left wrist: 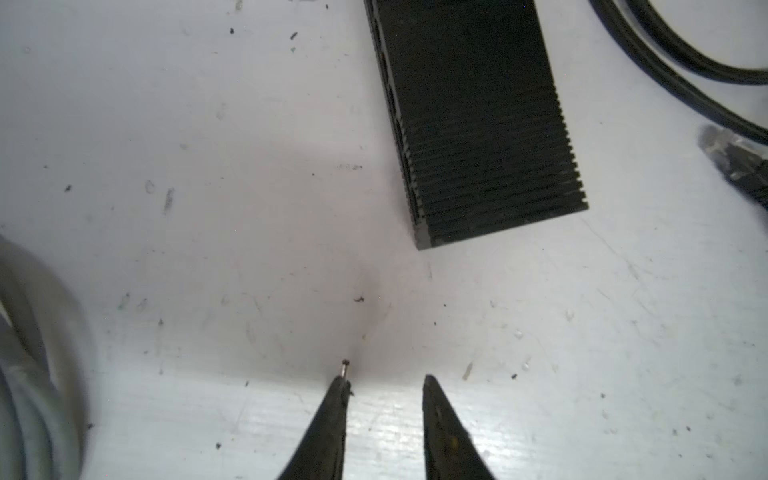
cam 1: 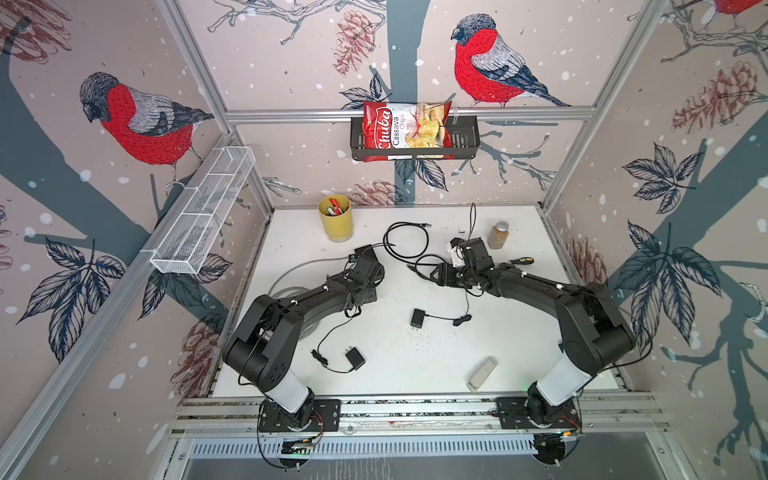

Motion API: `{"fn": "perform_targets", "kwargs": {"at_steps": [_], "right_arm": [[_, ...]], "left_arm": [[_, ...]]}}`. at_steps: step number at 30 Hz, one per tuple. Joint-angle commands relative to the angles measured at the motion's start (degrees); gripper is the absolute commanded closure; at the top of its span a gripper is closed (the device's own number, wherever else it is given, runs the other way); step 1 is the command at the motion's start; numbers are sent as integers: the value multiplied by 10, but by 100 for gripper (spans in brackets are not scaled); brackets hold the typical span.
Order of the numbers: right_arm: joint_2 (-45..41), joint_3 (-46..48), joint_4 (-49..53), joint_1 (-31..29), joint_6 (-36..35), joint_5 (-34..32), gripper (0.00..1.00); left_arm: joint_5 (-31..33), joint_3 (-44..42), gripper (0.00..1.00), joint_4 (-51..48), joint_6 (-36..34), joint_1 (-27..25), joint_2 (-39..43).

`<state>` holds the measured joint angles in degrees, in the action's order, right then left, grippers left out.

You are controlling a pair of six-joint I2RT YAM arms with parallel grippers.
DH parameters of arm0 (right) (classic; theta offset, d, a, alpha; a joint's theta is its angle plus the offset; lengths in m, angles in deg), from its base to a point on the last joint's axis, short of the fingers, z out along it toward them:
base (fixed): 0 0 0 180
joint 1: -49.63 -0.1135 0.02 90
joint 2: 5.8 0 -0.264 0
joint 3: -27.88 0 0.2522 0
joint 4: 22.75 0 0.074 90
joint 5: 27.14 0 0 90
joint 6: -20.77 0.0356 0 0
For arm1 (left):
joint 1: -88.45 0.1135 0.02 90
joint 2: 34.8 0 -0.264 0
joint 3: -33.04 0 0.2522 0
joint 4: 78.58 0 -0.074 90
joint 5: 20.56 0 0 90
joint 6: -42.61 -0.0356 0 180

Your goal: Insert the plug into the switch port

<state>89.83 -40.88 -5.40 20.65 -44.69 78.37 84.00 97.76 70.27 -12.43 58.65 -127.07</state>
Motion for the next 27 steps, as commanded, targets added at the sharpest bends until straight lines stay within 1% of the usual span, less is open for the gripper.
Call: {"fn": "perform_targets", "kwargs": {"at_steps": [1, 5, 11, 13, 15, 17, 22, 27], "right_arm": [[0, 0, -6, -5, 10, 0, 33], [-7, 5, -1, -6, 7, -5, 33], [-11, 7, 2, -6, 6, -7, 34], [-15, 8, 2, -6, 6, -7, 34], [-22, 12, 3, -5, 3, -11, 34], [-32, 19, 5, -1, 1, -14, 33], [-57, 35, -10, -3, -16, 2, 34], [-78, 59, -86, -44, -22, 23, 37]], "left_arm": [[9, 0, 71, -21, -14, 4, -14], [4, -11, 74, -16, -13, 4, -19], [-2, -12, 83, -9, -13, 4, -33], [0, -14, 88, -7, -13, 4, -39], [-3, -15, 96, -4, -14, 4, -42], [-7, -16, 100, -1, -11, 4, -40], [-39, -1, 100, 12, 9, 4, -1], [-106, 36, 100, 46, 54, 4, 19]]}}
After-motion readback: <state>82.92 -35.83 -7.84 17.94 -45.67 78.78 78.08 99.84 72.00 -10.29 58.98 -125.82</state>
